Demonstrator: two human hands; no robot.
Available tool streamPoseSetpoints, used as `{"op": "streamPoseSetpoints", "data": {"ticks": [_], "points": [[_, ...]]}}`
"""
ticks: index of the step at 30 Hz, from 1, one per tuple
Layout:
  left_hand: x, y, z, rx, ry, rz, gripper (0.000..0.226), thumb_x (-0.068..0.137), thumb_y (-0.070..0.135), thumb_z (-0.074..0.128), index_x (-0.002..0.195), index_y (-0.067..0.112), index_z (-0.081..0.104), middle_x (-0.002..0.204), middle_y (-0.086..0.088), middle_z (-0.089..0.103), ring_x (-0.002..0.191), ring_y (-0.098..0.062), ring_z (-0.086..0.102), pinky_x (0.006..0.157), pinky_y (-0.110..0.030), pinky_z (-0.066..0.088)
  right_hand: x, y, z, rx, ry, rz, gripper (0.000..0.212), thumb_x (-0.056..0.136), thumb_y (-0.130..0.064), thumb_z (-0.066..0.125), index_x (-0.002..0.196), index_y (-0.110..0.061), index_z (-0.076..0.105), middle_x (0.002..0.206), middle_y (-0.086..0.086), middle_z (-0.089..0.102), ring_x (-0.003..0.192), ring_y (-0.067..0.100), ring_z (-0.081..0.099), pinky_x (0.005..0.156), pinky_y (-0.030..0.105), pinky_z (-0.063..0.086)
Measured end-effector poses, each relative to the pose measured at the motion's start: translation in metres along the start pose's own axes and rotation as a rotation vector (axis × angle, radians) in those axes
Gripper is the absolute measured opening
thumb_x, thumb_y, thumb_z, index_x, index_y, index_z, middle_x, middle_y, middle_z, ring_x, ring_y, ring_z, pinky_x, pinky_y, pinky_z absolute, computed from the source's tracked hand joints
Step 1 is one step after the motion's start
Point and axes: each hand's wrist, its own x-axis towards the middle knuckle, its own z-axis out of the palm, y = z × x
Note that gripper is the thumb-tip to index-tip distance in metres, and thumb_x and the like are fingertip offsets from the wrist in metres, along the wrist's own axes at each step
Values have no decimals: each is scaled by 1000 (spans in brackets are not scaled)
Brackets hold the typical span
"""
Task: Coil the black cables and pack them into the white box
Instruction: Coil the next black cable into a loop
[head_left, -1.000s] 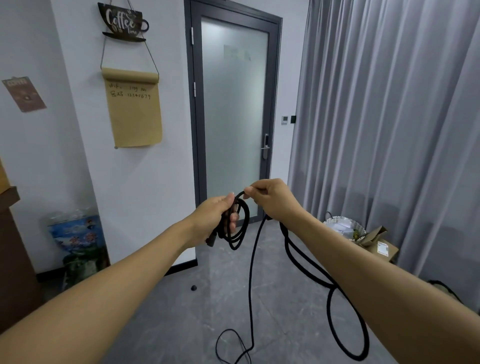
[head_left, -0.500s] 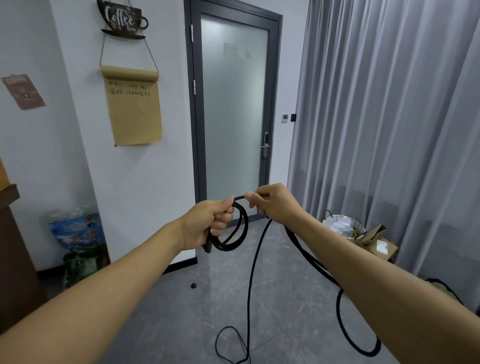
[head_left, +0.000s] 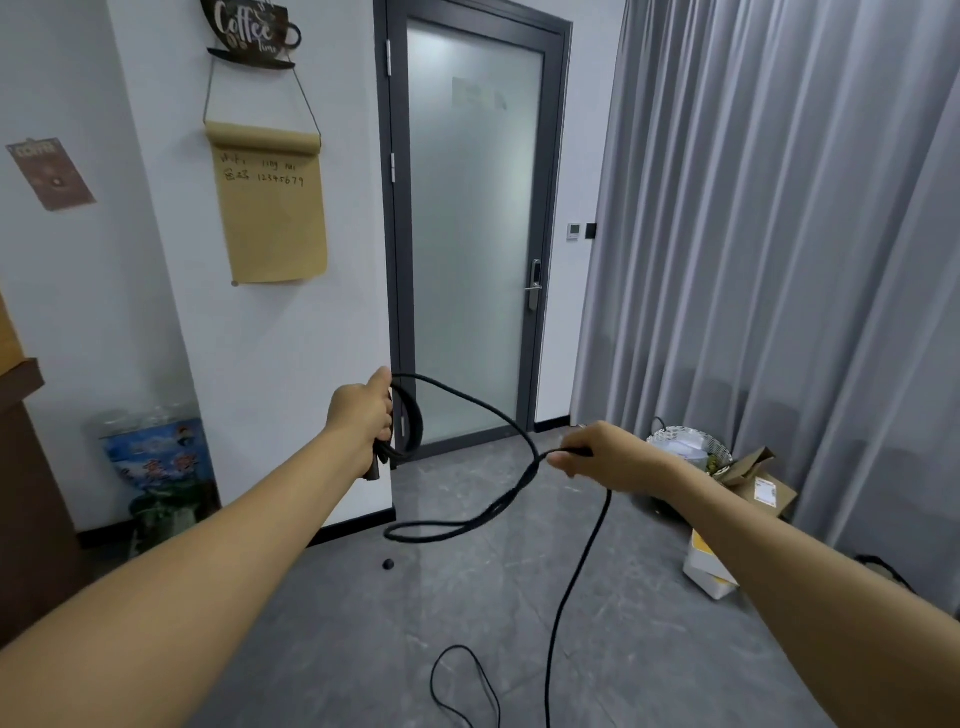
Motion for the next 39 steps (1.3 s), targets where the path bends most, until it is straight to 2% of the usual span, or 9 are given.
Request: {"op": "streamPoseSetpoints", "data": {"ticks": [5,9,18,22,26,29,32,36,39], "points": [[15,-3,-5,27,123,-23,36,94,30,48,64,15,35,57,-1,32,46,-16,23,48,-25,22,1,17,1,557,333,108,35,93,-34,53,68,-10,57,63,8,39,60,19,34,55,28,30],[25,-6,-17,7,258,-74,37,93,32,46,64,11,36,57,-3,34,46,-16,26,49,-24,24,3,34,-4,818,697,402,35,93,-30,55,70,-5,58,39,-5,36,39,12,28,47,25,25],[31,11,-26,-101,369,-79,38,94,33,44,64,12,34,59,-3,34,49,-16,26,52,-24,24,-2,83,10,583,638,858,34,93,-29,55,67,-8,62,76,15,58,68,25,49,68,34,42],[23,21,-6,-121,171,78,39,94,32,46,62,16,32,56,0,31,43,-13,24,47,-21,21,1,67,5,537,375,758,30,90,-5,54,63,-16,48,70,4,51,57,13,44,54,20,37],[6,29,20,-41,-52,218,41,98,30,48,61,17,35,47,6,33,32,-4,25,35,-17,22,11,26,-3,596,343,584,14,87,0,56,83,-12,63,78,4,59,65,13,50,52,19,35],[-5,22,41,39,-202,240,41,99,31,46,62,17,35,45,8,33,33,-3,25,35,-15,22,18,-18,-2,736,304,371,33,87,5,51,118,-4,61,113,12,64,95,17,54,65,18,41],[-11,18,53,54,-310,235,40,99,32,45,63,19,34,47,9,29,36,-4,22,36,-16,20,24,-61,4,744,153,163,45,88,6,48,131,-6,49,126,9,57,107,18,52,86,27,42],[-13,26,54,29,-326,229,42,99,31,45,61,19,32,44,11,28,37,-5,20,37,-16,18,35,-87,13,713,200,73,13,93,-9,53,101,0,59,88,13,60,78,24,54,76,31,44],[-10,31,43,-51,-201,181,40,99,29,46,62,17,36,47,7,30,34,-5,22,35,-16,20,39,-79,19,823,236,98,28,97,-23,49,76,-8,58,64,1,44,58,13,42,60,24,44]]}}
